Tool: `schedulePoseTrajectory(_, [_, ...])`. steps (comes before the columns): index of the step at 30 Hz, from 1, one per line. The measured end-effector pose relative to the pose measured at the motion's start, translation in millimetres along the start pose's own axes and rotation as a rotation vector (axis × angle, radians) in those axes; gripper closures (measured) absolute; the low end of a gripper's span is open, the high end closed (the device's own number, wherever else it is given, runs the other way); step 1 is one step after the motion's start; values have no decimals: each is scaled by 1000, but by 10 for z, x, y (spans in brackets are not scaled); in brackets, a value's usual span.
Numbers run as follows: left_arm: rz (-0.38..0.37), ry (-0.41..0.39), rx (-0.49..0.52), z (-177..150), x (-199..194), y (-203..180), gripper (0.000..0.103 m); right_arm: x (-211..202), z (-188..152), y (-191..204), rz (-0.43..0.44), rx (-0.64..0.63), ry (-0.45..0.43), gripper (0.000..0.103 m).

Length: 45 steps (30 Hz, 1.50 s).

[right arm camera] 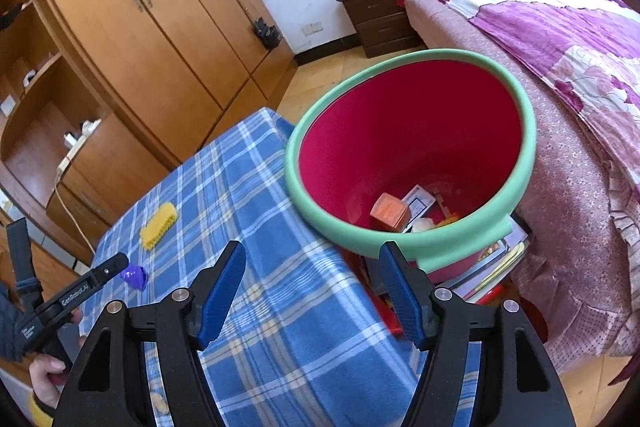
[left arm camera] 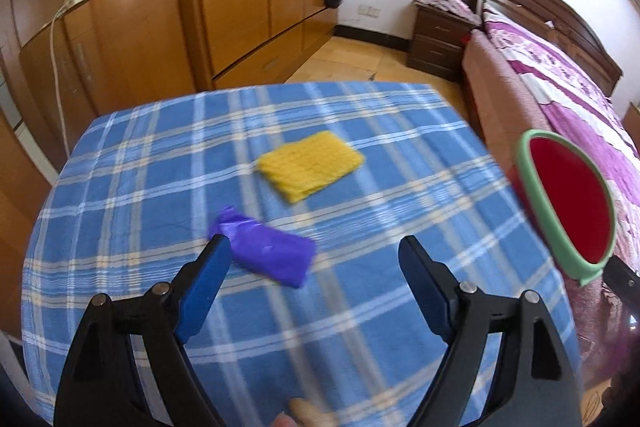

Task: Collect trash
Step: 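Move both tools back over the table toward the purple bag, then grasp the purple plastic bag with the left tool and lift it, then grasp the yellow foam net with the right tool while the left tool holds the purple bag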

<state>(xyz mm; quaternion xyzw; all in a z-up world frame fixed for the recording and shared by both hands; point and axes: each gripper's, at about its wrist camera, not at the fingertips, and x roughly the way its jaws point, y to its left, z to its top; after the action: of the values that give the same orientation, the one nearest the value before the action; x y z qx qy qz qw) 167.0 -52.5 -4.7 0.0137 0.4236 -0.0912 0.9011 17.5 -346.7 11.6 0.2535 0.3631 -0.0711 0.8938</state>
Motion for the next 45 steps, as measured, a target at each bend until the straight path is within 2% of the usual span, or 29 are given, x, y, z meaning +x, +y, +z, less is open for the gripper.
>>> schedulePoseTrajectory(10, [70,54,-31,4,347,300,18,152,-56,158,-22,-29,41,32])
schedulePoseTrajectory(16, [76,45,-38,-4,461,334,18,207,-61,195,-29,-40,62,32])
schedulePoseTrajectory(21, [51,80,-98,-29,567,386,19,263,-61,227,-33,-44,81,32])
schedulePoseTrajectory(22, [61,62,-92,-32,555,375,20,272,-60,237,-33,-46,84,32])
schedulePoseTrajectory(25, [75,59,-81,-44,561,354,28,296,-52,275,-31,-58,90,32])
schedulePoseTrajectory(27, [72,48,-69,-46,550,339,44,317,-41,315,-27,-67,95,32])
schedulePoseTrajectory(31, [23,37,-78,-37,518,375,63,357,-15,423,-11,-95,103,32])
schedulePoseTrajectory(33, [-5,36,-100,-31,511,421,78,382,11,494,-3,-114,105,32])
schedulePoseTrajectory(35, [-20,34,-115,-33,503,464,84,414,34,556,9,-124,111,32])
schedulePoseTrajectory(39, [-41,13,-141,-32,446,560,88,485,90,701,28,-151,120,32])
schedulePoseTrajectory(45, [-14,-34,-162,75,351,754,90,640,202,1011,54,-214,126,32])
